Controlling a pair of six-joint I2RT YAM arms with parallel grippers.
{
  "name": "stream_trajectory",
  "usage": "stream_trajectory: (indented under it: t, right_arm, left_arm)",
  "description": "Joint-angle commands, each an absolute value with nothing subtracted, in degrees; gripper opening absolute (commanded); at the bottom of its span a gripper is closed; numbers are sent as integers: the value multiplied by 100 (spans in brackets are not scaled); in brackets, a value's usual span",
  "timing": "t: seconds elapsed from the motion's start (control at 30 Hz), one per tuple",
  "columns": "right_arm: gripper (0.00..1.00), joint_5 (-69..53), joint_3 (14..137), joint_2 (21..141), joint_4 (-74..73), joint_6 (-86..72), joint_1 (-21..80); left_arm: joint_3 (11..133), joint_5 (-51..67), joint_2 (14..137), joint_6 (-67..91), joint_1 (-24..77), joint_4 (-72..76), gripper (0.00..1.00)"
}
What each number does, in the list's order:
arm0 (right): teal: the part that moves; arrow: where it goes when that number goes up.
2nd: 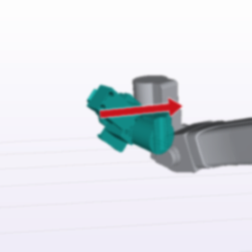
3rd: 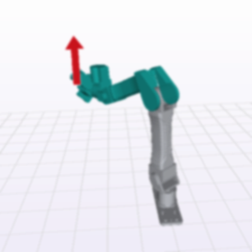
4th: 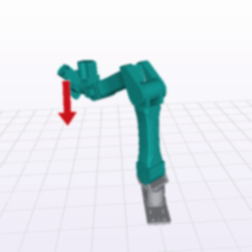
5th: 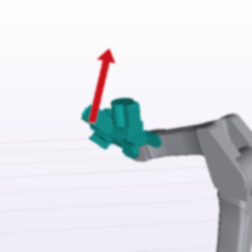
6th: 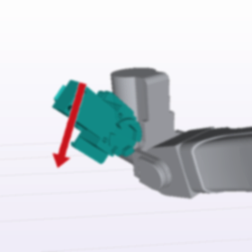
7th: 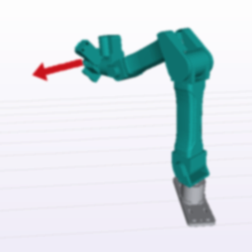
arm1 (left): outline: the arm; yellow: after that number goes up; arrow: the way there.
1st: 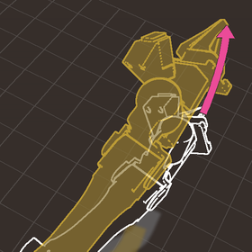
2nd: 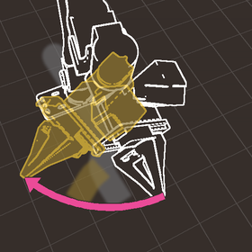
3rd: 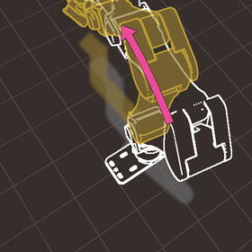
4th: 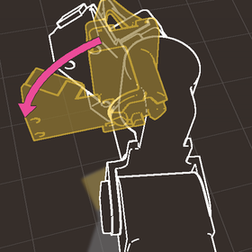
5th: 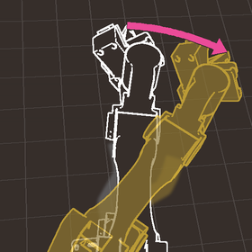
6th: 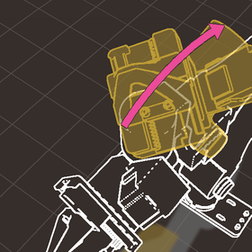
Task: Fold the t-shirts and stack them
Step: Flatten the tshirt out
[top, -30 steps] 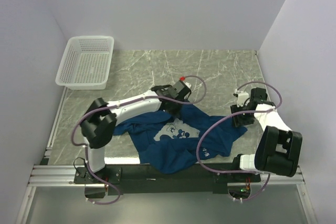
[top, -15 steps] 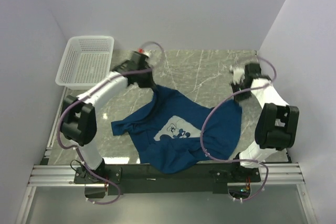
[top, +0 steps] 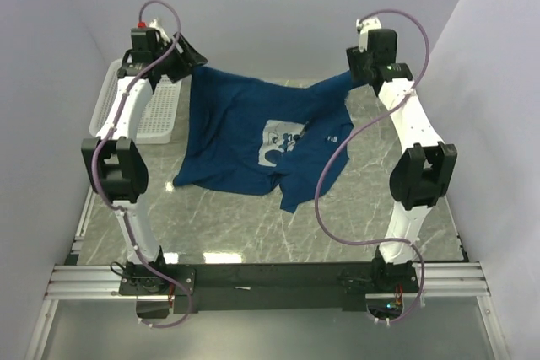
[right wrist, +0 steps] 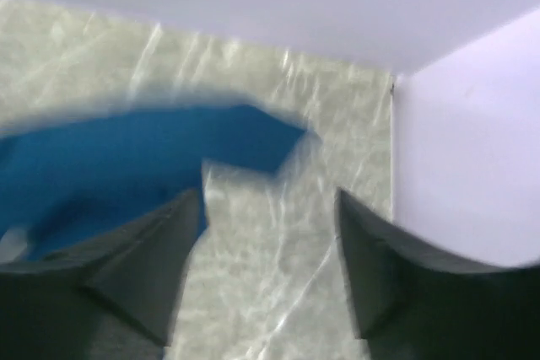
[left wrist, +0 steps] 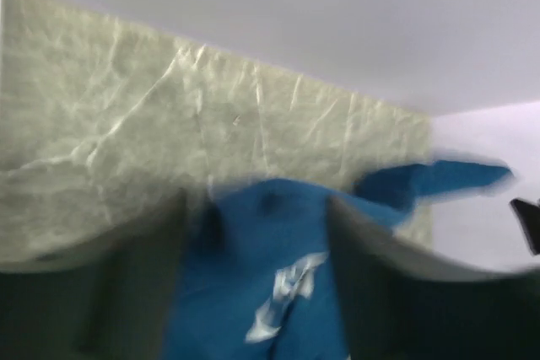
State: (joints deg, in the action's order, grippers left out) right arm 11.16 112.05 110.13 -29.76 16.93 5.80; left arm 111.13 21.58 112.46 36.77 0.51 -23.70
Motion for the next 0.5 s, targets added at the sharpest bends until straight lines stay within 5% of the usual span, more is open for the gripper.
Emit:
stream_trajectory:
  t: [0.0,0.13,0.3,0.37,0.47]
  right_arm:
    - [81,1311,10472,10602,-2946,1502,545]
    - [88,21,8546,9389,-2469,2072,527]
    - [83,-4019,6919,8282,-4372,4397,615]
    - [82,-4507,6149,7982,-4955,5566,1071]
    - [82,-4107,5003,7235,-3558,4917,1905]
  left_arm:
    - [11426,2655,11443,3692,202,-2470,79]
    - [11268,2128,10717,3218,246,-2557,86]
    - [9877,1765,9286,3006,246,-2497,84]
    - [9022,1985,8695,3181,255,-2147,83]
    - [6855,2320,7631,3471,264,-1951,82]
